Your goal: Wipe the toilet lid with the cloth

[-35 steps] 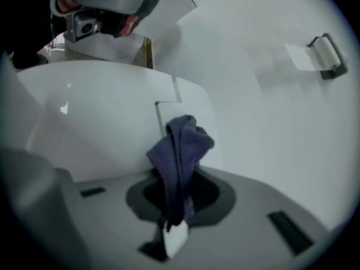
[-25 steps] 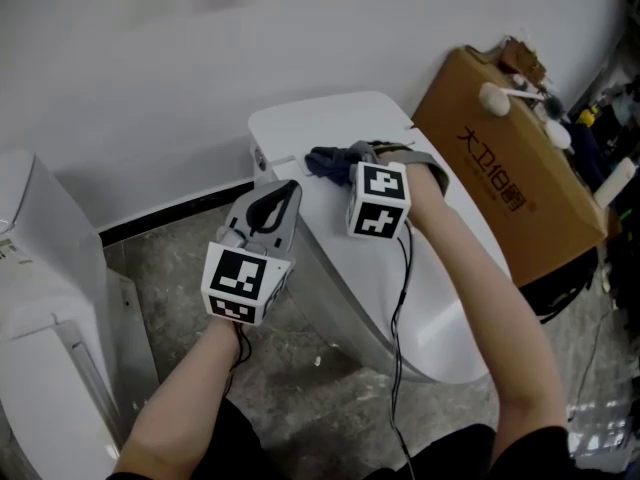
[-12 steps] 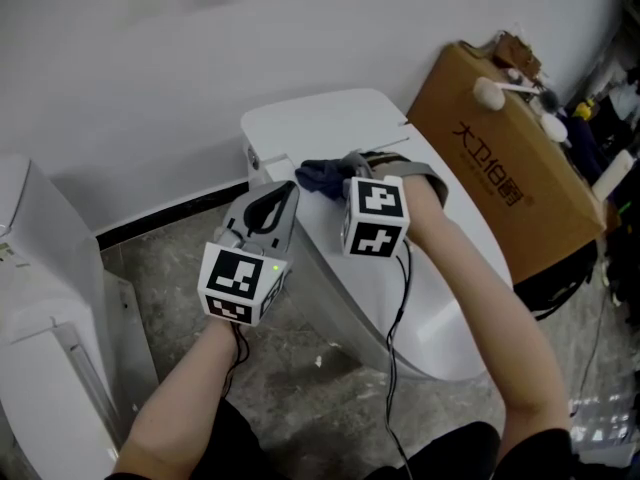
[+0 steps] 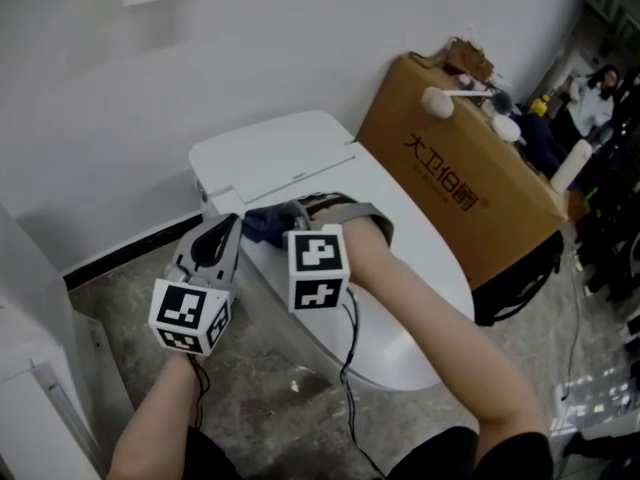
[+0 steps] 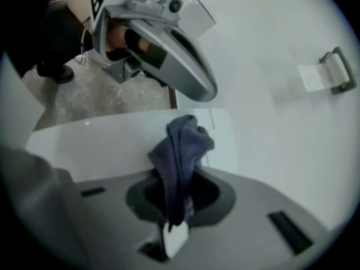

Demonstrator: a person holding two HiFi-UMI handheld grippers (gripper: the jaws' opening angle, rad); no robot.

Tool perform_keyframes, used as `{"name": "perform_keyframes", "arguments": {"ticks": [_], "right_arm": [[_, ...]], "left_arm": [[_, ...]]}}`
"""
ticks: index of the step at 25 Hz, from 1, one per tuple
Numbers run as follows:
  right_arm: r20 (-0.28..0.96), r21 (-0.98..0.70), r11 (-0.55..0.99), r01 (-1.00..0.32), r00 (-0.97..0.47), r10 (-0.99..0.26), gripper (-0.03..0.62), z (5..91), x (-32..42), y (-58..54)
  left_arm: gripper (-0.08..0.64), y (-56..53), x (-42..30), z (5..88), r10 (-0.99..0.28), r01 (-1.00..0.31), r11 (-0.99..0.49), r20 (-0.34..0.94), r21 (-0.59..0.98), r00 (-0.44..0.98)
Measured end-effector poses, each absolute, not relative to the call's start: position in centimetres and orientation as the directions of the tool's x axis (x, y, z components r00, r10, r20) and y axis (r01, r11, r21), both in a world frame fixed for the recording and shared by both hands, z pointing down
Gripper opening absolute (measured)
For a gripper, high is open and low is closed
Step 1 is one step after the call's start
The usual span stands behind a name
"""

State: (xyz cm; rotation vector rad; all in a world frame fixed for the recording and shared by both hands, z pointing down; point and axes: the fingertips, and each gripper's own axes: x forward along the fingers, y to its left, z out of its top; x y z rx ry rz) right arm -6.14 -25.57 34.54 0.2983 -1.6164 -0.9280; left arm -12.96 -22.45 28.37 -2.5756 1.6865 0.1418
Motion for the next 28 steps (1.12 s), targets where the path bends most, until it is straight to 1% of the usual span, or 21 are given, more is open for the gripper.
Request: {"name": "perform_keyframes", "arguments": {"ticks": [4, 12, 28], "right_arm": [[0.725, 0.688, 0.655, 0.312, -0.308, -0.616, 0.066, 35.4, -7.1, -23.6], [0.724, 0.689, 0.650, 0.319, -0.298, -0.622, 0.066, 33.8, -6.3, -21.7], [0.732, 0.681, 0.654, 0.328, -0.322, -0.600, 0.066, 34.1, -5.3, -18.7]], "left_arm": [[0.011, -21.9, -13.5, 29.2, -0.919, -0.923, -0.385, -0.090, -0.004, 0.384], [0.011, -21.5, -12.5, 27.2, -0.907, -0.914, -0.405, -0.111, -0.025, 0.405], [0.011, -22.0, -11.4, 27.6, -0.903, -0.909, -0.416, -0.113, -0.018, 0.415]]}}
